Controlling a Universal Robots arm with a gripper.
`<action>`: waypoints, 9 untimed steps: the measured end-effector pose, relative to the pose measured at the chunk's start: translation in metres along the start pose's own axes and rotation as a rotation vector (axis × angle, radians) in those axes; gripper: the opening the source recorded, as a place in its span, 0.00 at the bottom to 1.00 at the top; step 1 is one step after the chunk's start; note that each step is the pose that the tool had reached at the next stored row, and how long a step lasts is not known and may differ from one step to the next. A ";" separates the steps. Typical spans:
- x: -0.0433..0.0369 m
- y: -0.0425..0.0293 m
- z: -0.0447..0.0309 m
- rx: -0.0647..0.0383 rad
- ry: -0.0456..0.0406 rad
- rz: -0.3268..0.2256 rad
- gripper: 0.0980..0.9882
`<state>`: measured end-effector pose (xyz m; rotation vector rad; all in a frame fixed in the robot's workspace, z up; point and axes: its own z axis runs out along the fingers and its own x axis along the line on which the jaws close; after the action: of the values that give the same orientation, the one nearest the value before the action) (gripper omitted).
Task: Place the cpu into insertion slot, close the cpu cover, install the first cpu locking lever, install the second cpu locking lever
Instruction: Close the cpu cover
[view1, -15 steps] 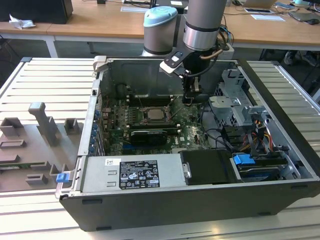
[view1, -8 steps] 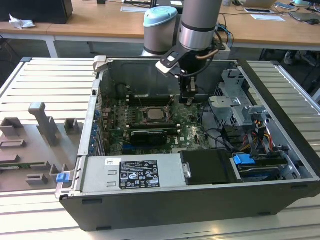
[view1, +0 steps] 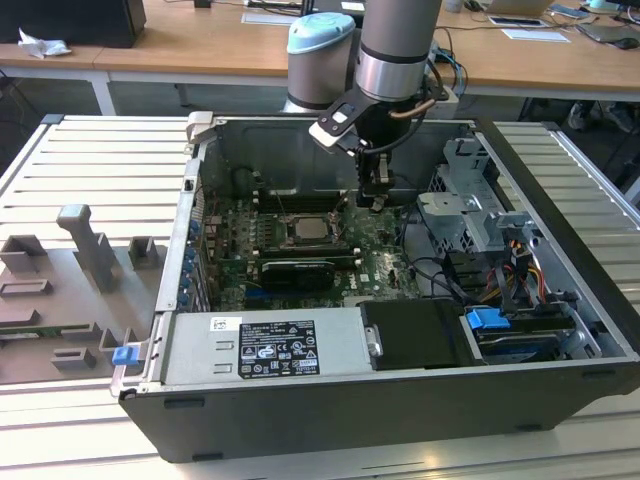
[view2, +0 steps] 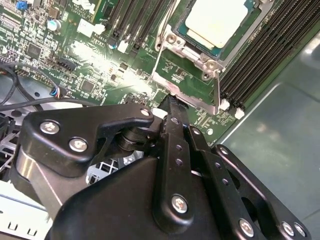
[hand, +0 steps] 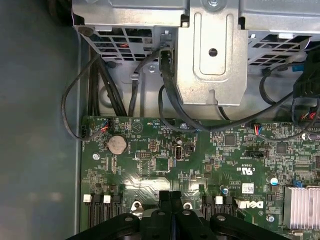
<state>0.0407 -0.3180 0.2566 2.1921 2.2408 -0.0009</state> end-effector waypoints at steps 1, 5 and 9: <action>0.0000 -0.0013 0.0000 0.000 0.0000 0.000 0.01; 0.0002 -0.0095 0.0001 0.000 0.0000 0.000 0.01; 0.0003 -0.0143 0.0003 0.000 0.0000 0.000 0.01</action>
<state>0.0264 -0.3180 0.2563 2.1921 2.2407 -0.0009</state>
